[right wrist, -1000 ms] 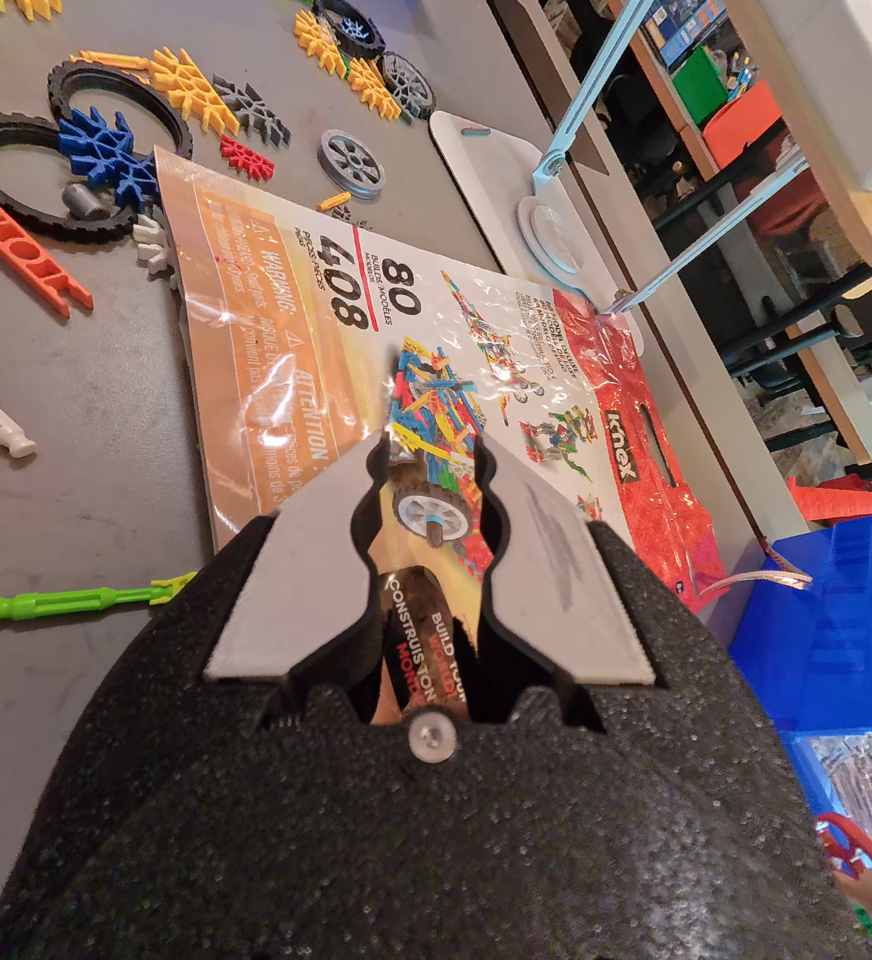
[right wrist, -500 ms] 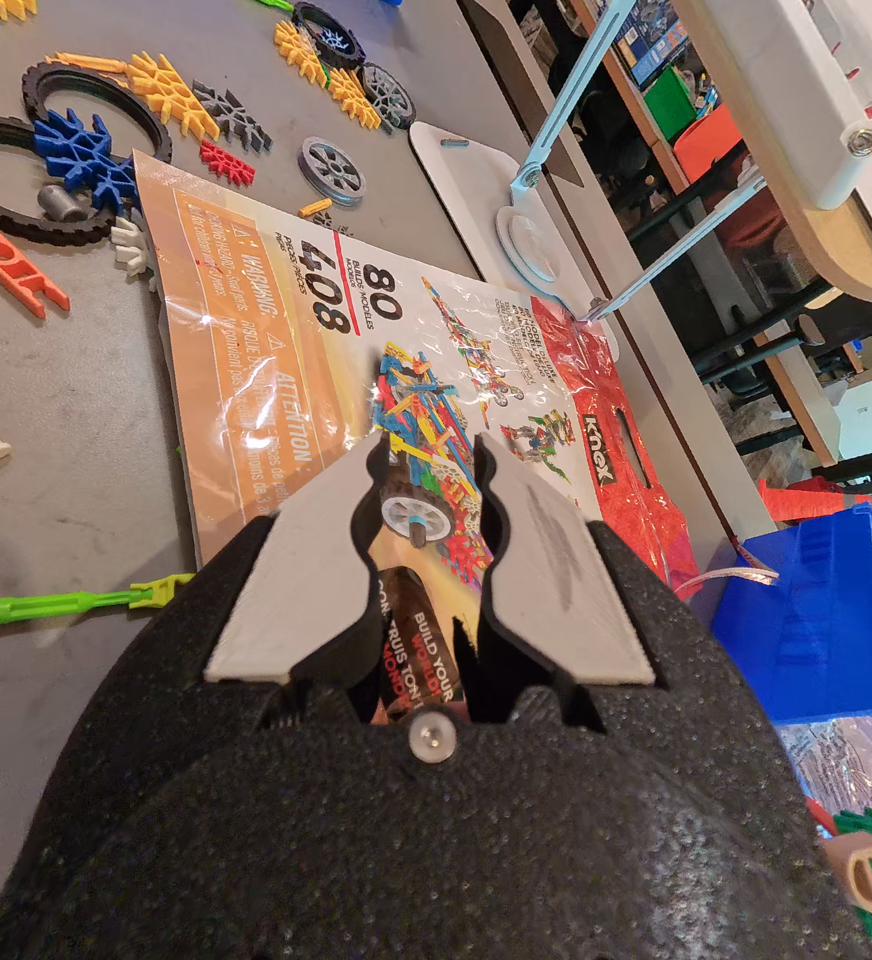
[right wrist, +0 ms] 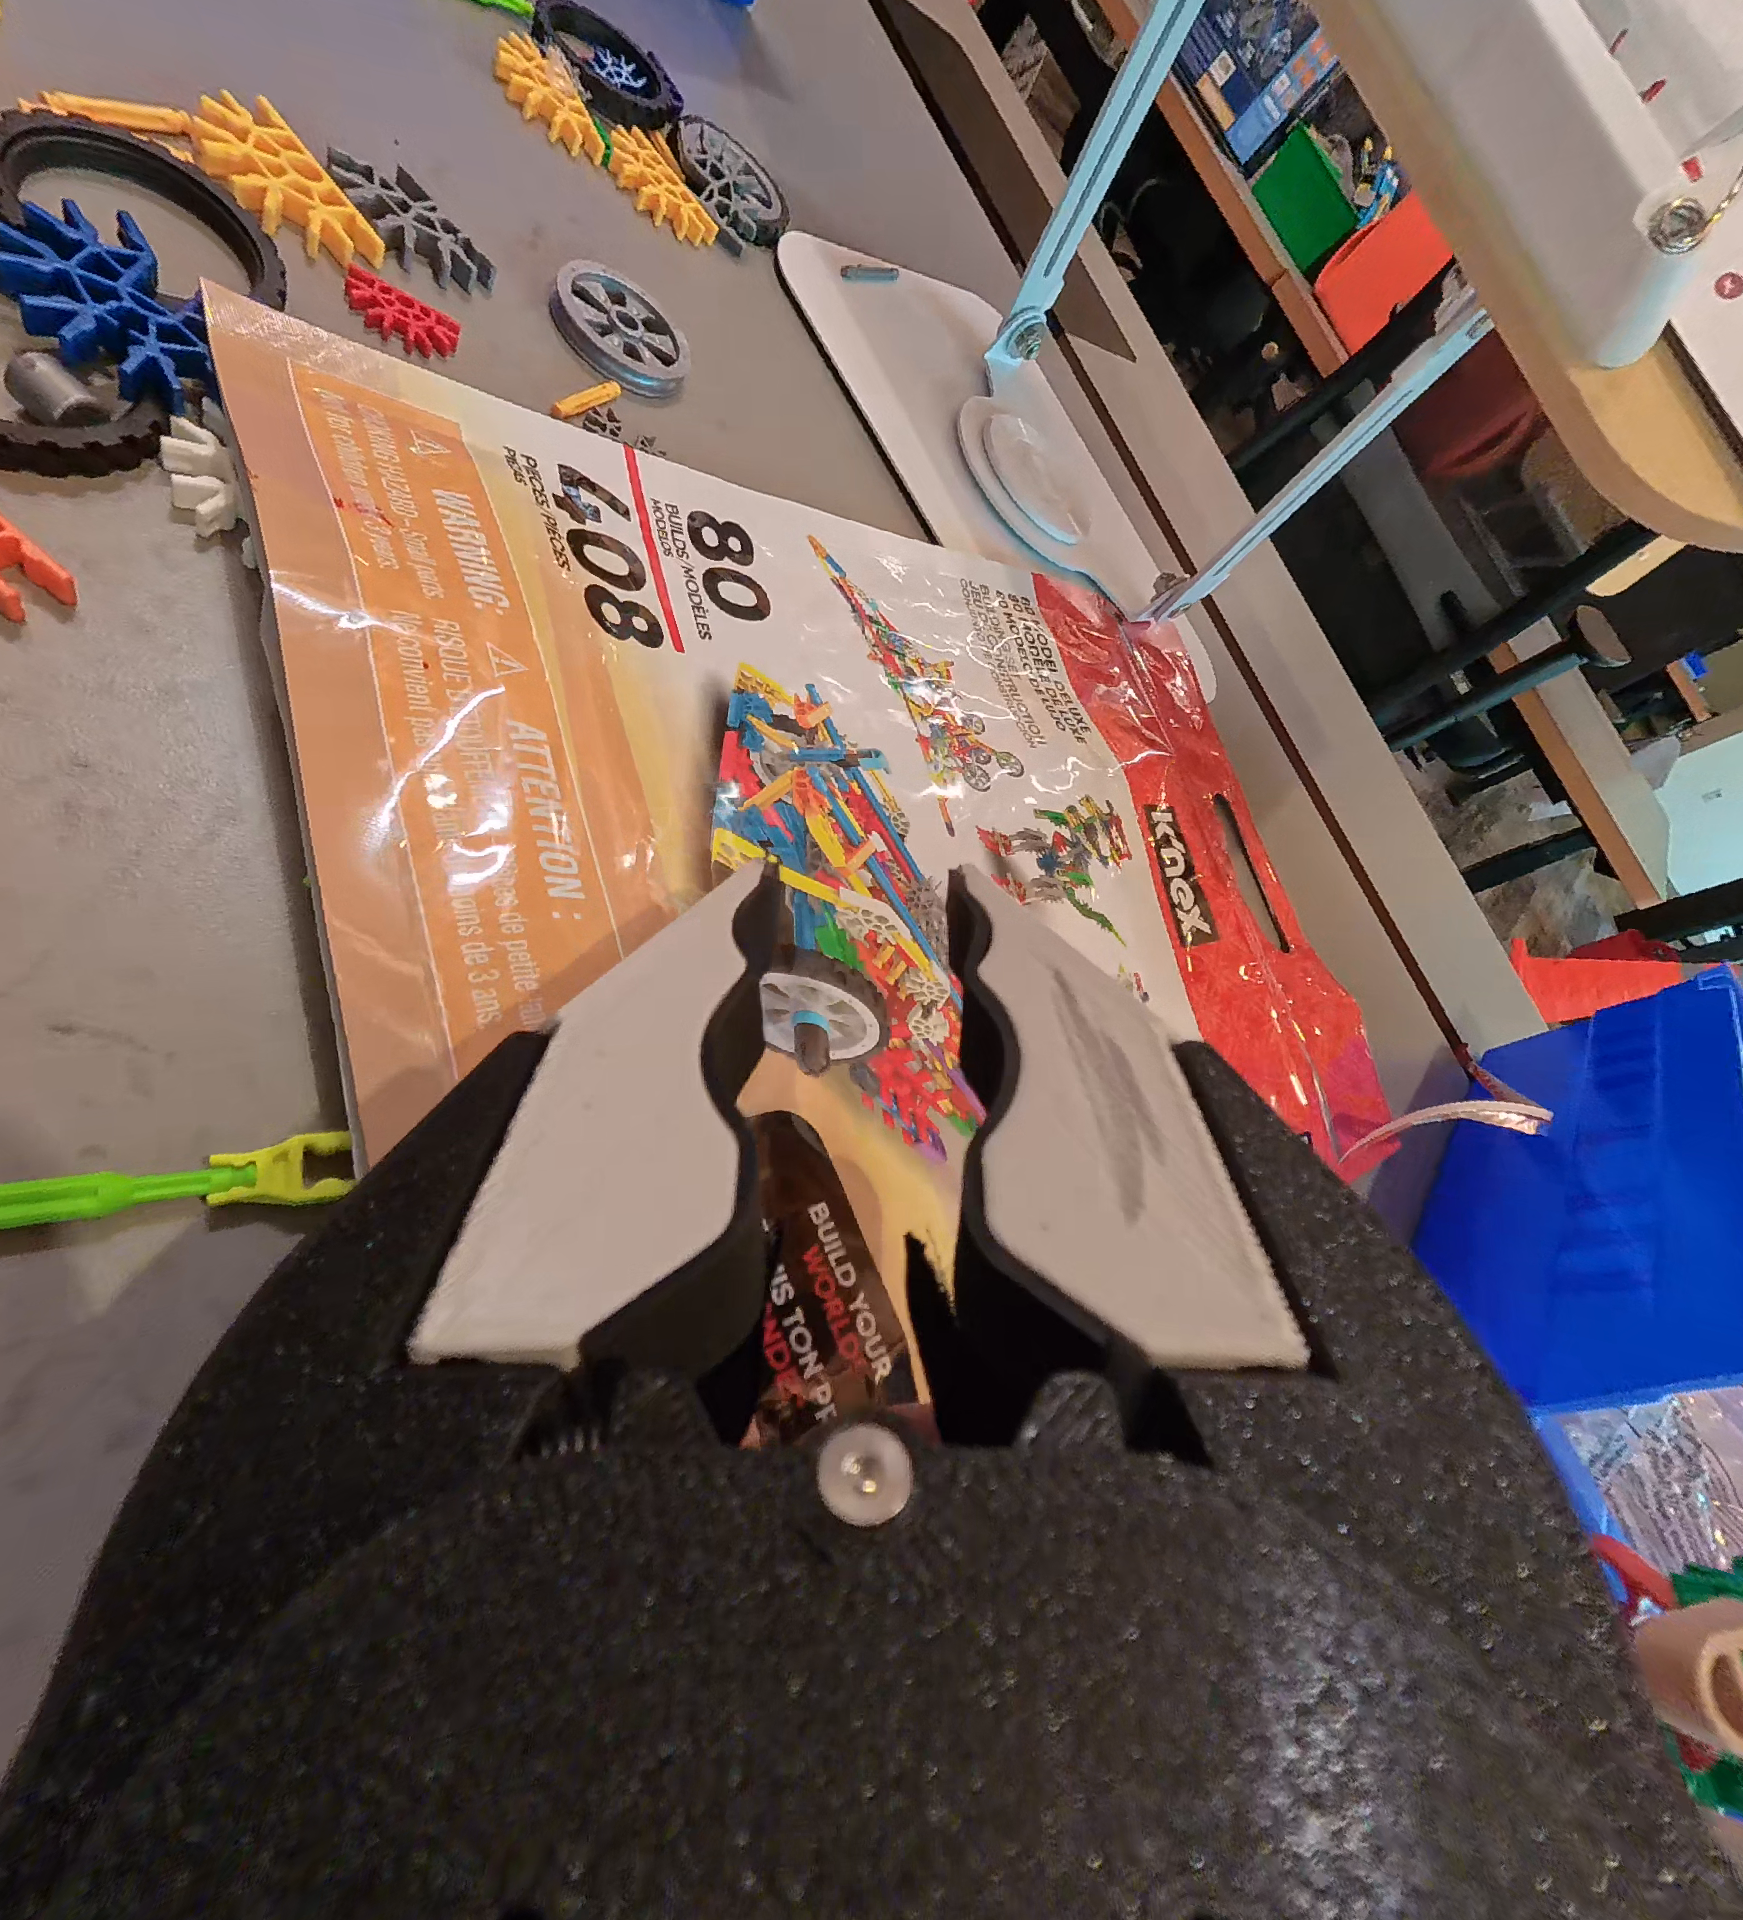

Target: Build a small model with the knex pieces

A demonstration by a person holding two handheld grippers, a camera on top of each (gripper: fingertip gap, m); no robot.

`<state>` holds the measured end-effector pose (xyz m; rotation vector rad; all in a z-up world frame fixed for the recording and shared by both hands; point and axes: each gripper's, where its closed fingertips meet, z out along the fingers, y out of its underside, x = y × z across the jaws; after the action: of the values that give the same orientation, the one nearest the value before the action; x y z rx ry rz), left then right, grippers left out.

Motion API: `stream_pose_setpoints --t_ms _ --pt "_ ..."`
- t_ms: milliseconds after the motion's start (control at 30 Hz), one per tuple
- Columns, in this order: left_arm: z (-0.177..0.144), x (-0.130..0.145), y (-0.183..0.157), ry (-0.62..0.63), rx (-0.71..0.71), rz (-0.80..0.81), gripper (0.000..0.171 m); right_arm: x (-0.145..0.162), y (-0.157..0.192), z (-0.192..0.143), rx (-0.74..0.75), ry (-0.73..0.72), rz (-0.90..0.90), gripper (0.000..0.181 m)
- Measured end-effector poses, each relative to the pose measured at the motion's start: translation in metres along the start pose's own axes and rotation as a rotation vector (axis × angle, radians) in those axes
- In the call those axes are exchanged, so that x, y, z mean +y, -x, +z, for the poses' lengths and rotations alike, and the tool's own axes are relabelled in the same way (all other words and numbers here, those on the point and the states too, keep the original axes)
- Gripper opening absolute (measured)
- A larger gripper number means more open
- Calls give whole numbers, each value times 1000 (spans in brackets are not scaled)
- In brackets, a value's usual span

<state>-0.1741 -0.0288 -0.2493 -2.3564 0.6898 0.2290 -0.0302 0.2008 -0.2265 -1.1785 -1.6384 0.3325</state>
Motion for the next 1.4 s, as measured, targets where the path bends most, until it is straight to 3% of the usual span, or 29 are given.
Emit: stream_pose_setpoints --t_ms 400,667,933,1067,1200,1400 --pt "-15 -2 -7 -91 -30 18 4 -1 -8 -5 5 -63 75 31" --pt "-9 -28 -5 -157 -42 77 4 -3 -5 -6 -7 -71 72 30" --pt "3 -76 -2 -294 72 118 4 -7 -1 -10 -11 -93 76 29" --pt "8 -87 -2 -294 82 132 4 -13 -4 -16 0 -118 80 29" --pt "13 -90 -3 -278 73 131 4 -25 -3 -23 -17 -174 92 27" --pt "11 -77 -3 -211 7 153 4 -76 41 -36 -213 -197 87 19"
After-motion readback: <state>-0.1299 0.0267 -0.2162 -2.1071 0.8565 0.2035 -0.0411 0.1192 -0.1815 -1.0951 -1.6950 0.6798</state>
